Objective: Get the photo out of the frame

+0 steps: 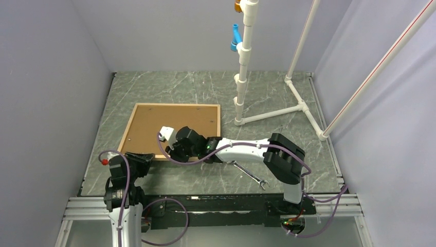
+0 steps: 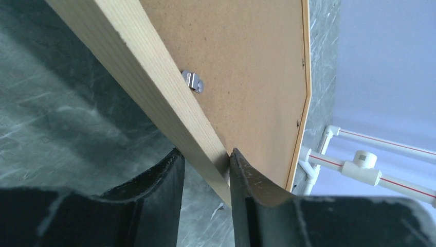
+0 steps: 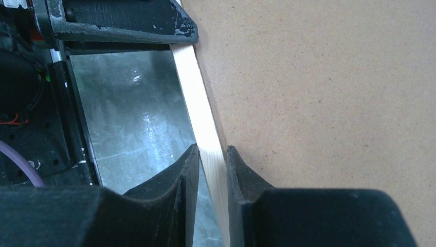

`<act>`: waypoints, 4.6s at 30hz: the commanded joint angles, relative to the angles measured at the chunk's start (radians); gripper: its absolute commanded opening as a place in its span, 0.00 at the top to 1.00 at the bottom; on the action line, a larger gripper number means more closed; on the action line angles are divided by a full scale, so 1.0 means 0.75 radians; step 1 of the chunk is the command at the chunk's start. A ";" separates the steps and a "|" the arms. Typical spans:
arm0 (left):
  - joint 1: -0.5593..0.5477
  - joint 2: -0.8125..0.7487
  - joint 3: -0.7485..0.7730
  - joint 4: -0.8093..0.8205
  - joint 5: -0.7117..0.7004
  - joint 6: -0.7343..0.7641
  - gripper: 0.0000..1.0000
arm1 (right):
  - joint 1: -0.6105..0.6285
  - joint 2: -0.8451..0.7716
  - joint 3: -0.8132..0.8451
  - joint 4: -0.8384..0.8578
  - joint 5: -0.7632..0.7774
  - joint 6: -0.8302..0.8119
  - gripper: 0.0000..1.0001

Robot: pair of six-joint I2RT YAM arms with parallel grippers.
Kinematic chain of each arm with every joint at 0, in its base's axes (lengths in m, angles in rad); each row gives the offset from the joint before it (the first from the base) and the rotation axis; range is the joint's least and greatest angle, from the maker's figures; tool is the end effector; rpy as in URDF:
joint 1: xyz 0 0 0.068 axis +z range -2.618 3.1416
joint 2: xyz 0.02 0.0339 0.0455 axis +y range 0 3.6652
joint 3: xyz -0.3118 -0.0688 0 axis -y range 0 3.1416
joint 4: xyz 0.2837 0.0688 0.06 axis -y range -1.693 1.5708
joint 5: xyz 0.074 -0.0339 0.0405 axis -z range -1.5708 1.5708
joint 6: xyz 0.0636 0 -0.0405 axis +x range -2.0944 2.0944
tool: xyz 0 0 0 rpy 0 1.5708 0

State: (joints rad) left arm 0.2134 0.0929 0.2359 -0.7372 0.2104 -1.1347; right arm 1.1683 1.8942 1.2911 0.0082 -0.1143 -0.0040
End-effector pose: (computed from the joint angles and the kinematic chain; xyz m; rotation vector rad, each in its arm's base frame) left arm 0.0953 0.0071 0.1660 -1.3035 1.8336 -0.7429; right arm 0.1893 0.4632 0.2208 -1.3130 1.8528 0.7709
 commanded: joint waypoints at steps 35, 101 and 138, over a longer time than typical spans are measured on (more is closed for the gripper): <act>0.002 0.066 0.514 -0.318 -0.247 0.073 1.00 | 0.475 -0.024 0.022 -0.160 1.488 -0.680 0.28; 0.000 0.558 1.546 -0.402 -0.495 0.850 0.10 | -0.083 0.196 1.555 -1.486 0.231 -0.438 1.00; 0.001 0.534 1.505 -0.405 -0.448 0.817 0.10 | -0.433 0.246 1.760 -1.163 -0.212 0.553 1.00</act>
State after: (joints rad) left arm 0.2146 0.5030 1.3548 -1.0595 -0.1387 -0.5133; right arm 0.8341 2.1010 2.5469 -1.0904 -0.1364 0.2344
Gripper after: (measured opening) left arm 0.900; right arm 0.294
